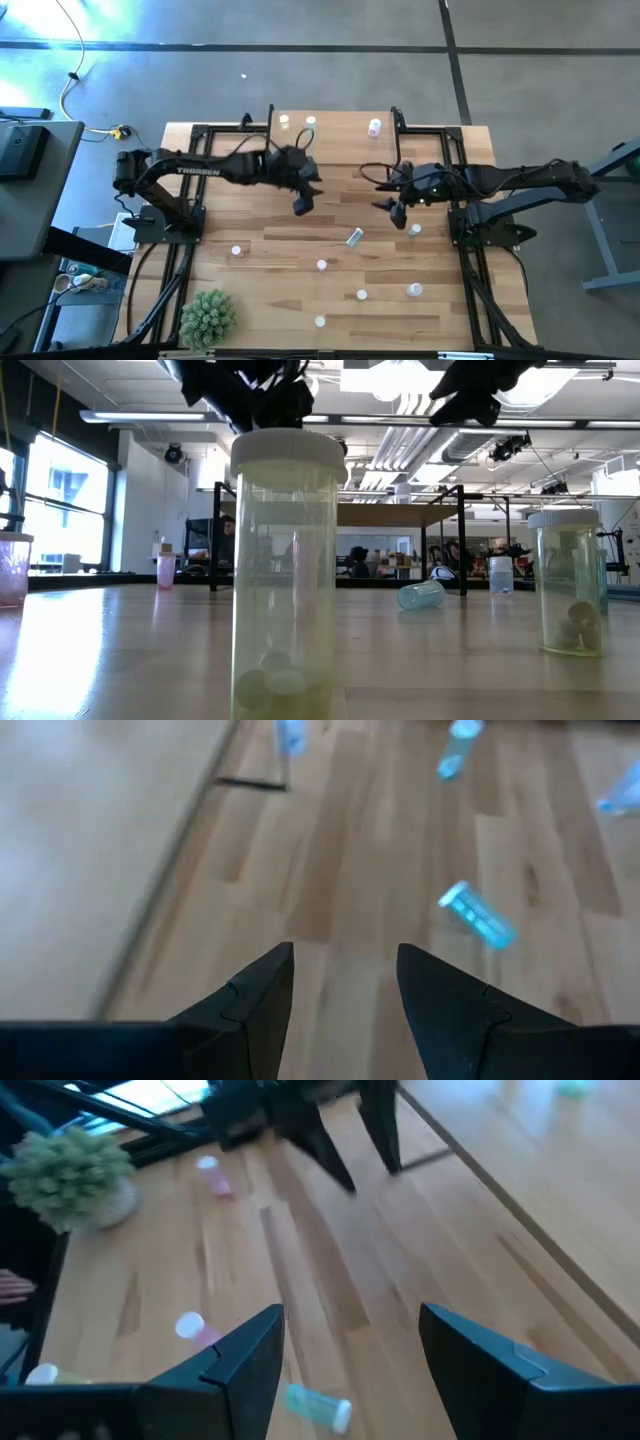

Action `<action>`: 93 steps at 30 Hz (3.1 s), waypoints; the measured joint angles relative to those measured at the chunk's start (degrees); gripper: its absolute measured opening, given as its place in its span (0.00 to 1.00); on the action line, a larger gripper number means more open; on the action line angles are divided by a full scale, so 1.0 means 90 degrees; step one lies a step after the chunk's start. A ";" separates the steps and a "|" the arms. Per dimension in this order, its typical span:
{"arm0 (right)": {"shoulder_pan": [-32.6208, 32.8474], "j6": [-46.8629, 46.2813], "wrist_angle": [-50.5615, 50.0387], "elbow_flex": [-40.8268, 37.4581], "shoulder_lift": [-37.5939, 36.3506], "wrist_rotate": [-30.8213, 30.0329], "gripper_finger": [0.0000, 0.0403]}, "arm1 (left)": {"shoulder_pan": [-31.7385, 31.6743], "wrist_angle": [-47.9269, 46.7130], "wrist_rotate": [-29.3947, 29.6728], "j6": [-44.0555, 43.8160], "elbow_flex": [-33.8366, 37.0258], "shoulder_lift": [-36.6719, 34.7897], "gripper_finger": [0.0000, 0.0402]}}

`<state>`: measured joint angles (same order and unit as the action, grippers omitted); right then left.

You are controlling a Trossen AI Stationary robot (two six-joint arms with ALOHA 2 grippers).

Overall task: Pick and place medicine bottles onto shelf by color
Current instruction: Put the bottom pink pill bottle on the shelf

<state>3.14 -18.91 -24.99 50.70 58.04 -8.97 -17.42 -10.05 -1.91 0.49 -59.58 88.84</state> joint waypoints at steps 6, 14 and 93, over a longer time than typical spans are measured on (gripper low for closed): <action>0.0349 0.0788 0.0719 0.0000 0.0801 0.0034 0.56 | 0.0367 0.0527 -0.0239 -0.0311 0.0525 -0.0061 0.42; 0.0864 0.1544 0.2011 0.0000 0.2263 0.0831 0.56 | 0.0378 0.0326 0.0194 -0.0552 0.0582 -0.0159 0.42; 0.1427 0.2433 0.4685 0.0274 0.4435 0.0658 0.28 | 0.0308 -0.0187 0.0456 -0.1032 0.0572 -0.0446 0.42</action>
<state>15.99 2.98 17.17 53.17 97.96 -3.05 -14.65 -11.73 2.20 -8.80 -54.43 84.83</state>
